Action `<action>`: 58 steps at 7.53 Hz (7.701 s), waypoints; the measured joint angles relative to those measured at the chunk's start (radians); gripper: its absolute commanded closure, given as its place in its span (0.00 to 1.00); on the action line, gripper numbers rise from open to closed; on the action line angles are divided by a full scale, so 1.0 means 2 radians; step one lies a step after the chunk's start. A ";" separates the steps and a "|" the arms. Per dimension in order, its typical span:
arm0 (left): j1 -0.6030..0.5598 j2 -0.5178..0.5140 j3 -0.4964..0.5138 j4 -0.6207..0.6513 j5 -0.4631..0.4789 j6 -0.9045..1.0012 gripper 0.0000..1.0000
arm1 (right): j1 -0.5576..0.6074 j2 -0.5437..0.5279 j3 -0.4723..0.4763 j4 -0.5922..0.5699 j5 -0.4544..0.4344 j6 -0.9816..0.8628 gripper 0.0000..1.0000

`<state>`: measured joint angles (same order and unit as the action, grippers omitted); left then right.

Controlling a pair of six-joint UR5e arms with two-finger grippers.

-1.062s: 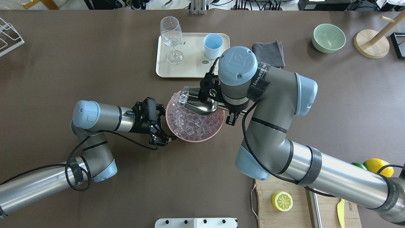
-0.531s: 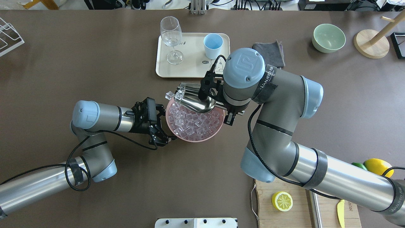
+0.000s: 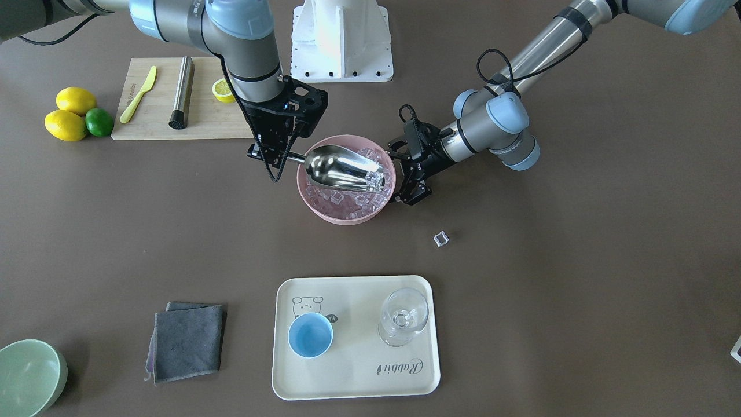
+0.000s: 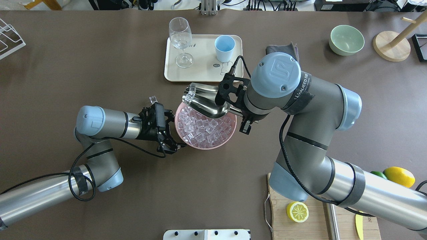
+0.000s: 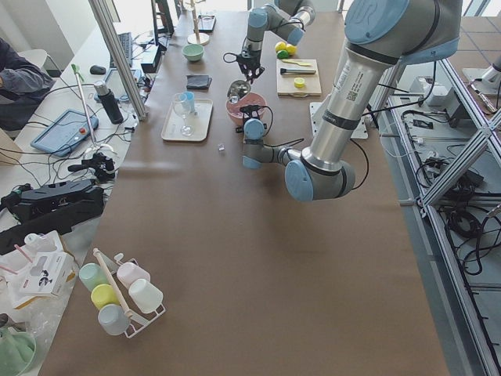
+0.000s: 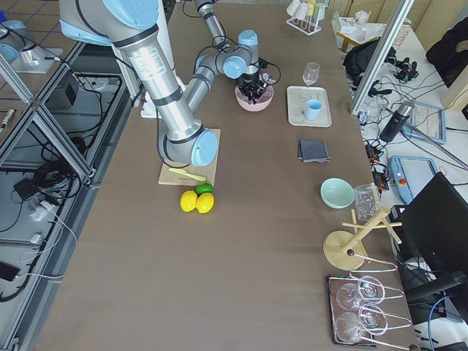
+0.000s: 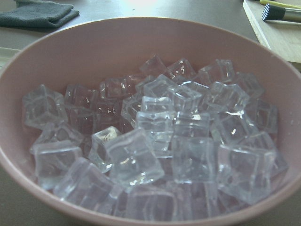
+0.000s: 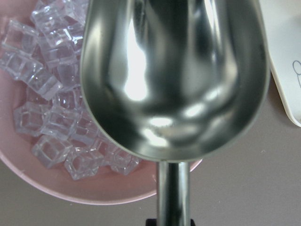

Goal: Put ice in cup with scoop

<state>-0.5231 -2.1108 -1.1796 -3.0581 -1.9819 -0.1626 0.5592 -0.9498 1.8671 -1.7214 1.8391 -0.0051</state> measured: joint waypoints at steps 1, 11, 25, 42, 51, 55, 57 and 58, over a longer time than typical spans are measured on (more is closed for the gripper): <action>0.000 0.000 0.000 0.000 0.000 0.000 0.03 | 0.000 -0.006 0.017 0.006 0.003 0.010 1.00; -0.089 0.114 -0.178 0.218 -0.047 0.001 0.02 | 0.154 -0.001 -0.002 0.028 0.152 0.130 1.00; -0.274 0.211 -0.246 0.526 -0.097 0.000 0.02 | 0.167 0.241 -0.320 -0.319 0.208 0.040 1.00; -0.499 0.318 -0.236 0.711 -0.239 -0.006 0.02 | 0.196 -0.003 -0.049 -0.345 0.150 0.090 1.00; -0.503 0.320 -0.227 0.711 -0.237 -0.005 0.02 | 0.183 -0.177 -0.100 -0.036 0.190 0.320 1.00; -0.501 0.320 -0.227 0.710 -0.223 -0.005 0.02 | 0.170 -0.178 -0.133 0.007 0.209 0.331 0.00; -0.500 0.320 -0.227 0.710 -0.217 -0.005 0.02 | 0.170 -0.178 -0.133 0.016 0.214 0.332 0.00; -0.500 0.320 -0.227 0.709 -0.217 -0.005 0.02 | 0.170 -0.178 -0.132 0.017 0.217 0.332 0.00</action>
<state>-1.5234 -1.4711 -1.6341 -1.6395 -2.4152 -0.1733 0.9001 -1.3054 1.6032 -1.6871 2.2728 0.6581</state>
